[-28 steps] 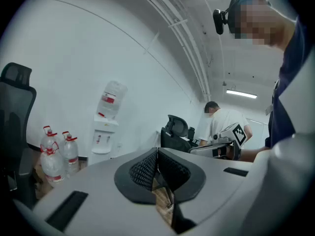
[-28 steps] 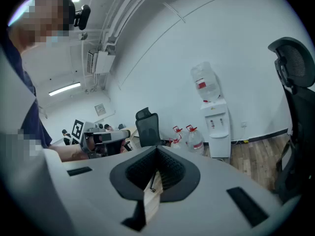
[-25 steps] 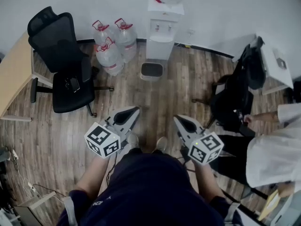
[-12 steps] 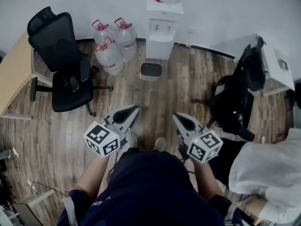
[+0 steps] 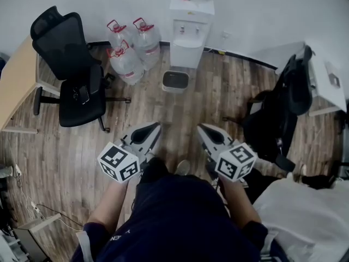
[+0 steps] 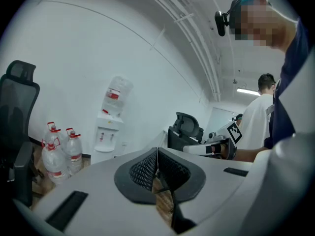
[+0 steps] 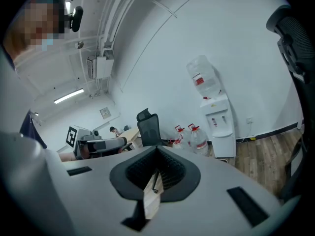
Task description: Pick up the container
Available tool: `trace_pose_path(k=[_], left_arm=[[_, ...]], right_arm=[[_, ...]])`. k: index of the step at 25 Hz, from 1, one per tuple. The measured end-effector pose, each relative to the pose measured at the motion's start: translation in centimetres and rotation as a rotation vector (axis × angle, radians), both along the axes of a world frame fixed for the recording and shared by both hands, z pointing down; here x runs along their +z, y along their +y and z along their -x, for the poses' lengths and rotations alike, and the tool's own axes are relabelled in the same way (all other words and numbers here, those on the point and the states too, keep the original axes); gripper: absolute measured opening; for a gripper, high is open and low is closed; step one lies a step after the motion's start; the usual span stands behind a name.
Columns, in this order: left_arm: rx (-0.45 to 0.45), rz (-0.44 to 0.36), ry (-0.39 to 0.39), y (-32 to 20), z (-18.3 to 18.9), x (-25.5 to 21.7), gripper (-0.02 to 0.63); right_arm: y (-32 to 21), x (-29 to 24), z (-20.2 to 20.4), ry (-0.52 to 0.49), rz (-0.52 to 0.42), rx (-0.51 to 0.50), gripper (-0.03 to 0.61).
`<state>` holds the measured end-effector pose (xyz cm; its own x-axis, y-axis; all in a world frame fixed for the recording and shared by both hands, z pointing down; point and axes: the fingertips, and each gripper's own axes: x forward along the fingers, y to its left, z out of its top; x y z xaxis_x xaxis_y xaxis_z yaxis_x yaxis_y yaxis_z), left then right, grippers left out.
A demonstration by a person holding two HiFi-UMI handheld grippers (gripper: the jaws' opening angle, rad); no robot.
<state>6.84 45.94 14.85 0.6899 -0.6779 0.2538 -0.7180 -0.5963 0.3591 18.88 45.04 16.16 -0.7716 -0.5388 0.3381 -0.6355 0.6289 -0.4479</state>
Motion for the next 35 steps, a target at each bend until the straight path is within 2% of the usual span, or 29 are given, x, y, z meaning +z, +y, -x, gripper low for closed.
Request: trace_pose_path(k=[5,11,16,24,28,35], left_arm=[[-0.012,0.019,-0.009,-3.0,0.2,1.2,0.026],[0.012,0.039,-0.004,-9.7,1.7,3.1,0.026],[0.063,0.073,-0.021,-18.0,4.9,5.9,0.026],[0.121,0.087,-0.075,-30.3,11.9,7.8,0.026],[0.145,0.102,-0.088,-34.5,13.7,8.9,0.026],[0.172,0.152,-0.099,-39.1,15.4,12.5,0.026]], right_arm=[[-2.3,0.9,-0.2,0.003,0.016,-0.009,0.015],[-7.6,3.4,0.5,0.019,0.067,0.023,0.015],[-14.9,6.3,3.1,0.037,0.120,0.065,0.017],[-26.0,7.8,9.0,0.088,0.174,0.136,0.015],[-29.7,8.6,10.0,0.109,0.206,0.180,0.015],[-33.4,11.0,10.8,0.141,0.266,0.219,0.015]])
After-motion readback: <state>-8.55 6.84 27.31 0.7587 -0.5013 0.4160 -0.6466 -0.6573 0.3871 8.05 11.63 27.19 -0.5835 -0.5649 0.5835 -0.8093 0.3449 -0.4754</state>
